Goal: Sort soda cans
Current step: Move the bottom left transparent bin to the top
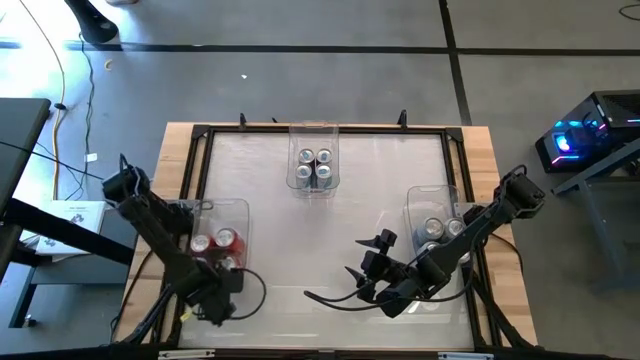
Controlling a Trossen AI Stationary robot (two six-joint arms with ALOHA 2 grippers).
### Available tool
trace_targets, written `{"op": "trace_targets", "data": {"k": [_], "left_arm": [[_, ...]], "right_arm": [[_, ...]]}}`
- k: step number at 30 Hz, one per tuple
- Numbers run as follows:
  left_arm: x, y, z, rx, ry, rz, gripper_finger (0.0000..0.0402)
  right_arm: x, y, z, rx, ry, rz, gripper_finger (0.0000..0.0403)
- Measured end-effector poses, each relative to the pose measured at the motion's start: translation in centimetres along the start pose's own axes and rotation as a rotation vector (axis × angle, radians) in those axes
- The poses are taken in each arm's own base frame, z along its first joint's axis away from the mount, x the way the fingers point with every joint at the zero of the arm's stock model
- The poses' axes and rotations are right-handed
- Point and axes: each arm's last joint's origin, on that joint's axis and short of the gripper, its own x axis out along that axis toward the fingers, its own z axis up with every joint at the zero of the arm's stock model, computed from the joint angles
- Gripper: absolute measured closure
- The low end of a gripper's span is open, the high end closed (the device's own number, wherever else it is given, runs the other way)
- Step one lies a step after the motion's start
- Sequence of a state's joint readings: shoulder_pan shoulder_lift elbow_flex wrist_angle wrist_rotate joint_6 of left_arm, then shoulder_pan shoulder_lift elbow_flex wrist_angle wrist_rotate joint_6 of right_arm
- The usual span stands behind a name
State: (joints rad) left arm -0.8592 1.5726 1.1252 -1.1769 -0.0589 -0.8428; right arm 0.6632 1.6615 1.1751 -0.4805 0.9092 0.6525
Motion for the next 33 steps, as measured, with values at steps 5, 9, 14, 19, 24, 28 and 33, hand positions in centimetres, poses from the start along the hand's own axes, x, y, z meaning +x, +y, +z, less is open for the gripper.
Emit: {"op": "trace_targets", "data": {"k": [5, 9, 14, 19, 24, 28, 33], "left_arm": [[0.1, 1.7, 1.6, 0.045, -0.029, 0.052, 0.04], [0.3, 3.5, 3.1, 0.085, -0.05, 0.104, 0.04], [0.5, 6.0, 4.9, 0.119, -0.061, 0.155, 0.0401], [0.7, 8.8, 6.8, 0.085, -0.074, 0.163, 0.0401], [1.0, 11.5, 8.4, 0.05, -0.107, 0.147, 0.0401], [1.1, 13.5, 9.0, 0.039, -0.102, 0.157, 0.0401], [1.2, 15.4, 9.6, 0.054, -0.106, 0.184, 0.0401]], "right_arm": [[0.0, 0.0, 0.0, -0.002, 0.0, 0.0, 0.0063], [0.0, 0.0, 0.0, -0.003, 0.0, 0.0, 0.0063], [0.0, 0.1, -0.1, -0.003, 0.014, 0.02, 0.0063], [-0.3, 0.3, -0.2, -0.014, 0.031, 0.052, 0.0063], [0.4, 0.0, -0.1, -0.033, 0.108, 0.121, 0.0063], [1.2, -0.4, 0.1, -0.054, 0.144, 0.146, 0.0063], [2.7, -1.2, 1.3, -0.134, 0.101, 0.139, 0.0063]]}}
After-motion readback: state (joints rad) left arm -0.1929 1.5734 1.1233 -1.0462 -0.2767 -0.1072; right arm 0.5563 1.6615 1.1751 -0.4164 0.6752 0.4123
